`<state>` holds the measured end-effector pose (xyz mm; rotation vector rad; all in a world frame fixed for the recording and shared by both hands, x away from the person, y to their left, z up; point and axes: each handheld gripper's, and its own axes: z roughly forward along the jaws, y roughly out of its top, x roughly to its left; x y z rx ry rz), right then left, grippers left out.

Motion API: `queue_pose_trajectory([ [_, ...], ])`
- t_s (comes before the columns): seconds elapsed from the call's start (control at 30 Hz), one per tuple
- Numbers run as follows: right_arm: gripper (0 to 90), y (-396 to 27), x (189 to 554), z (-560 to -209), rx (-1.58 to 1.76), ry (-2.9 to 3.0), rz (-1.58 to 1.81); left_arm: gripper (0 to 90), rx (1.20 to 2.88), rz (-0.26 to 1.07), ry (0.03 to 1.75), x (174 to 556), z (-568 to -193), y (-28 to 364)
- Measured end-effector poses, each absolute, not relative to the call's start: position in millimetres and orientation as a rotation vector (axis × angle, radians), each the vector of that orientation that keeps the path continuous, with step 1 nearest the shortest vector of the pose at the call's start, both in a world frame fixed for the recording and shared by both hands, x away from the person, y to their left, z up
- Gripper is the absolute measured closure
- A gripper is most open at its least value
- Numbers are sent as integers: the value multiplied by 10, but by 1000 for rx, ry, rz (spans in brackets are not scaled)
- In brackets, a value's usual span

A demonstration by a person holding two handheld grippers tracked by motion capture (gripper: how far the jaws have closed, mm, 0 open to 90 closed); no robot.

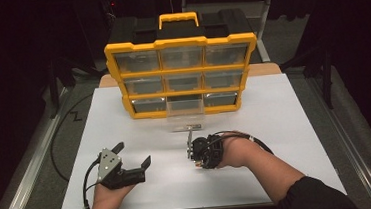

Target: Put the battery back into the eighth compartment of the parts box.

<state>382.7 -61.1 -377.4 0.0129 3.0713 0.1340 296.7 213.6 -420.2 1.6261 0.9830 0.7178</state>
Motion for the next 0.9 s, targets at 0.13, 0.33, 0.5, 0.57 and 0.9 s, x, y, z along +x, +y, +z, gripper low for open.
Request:
queue_pose_trajectory([
  [0.13,785,-633,3833,-3759,25,3079,137,4,1627,718,982,2967,-4200,2138],
  [0.33,784,-667,3855,-3725,14,3064,136,4,1627,718,980,2966,-4199,2138],
  [0.5,784,-695,3872,-3688,5,3065,148,4,1626,718,979,2967,-4197,2139],
  [0.57,784,-708,3869,-3675,43,3064,134,3,1623,718,978,2966,-4197,2138],
  [0.9,784,-725,3912,-3632,23,3055,136,4,1626,719,978,2964,-4195,2142],
])
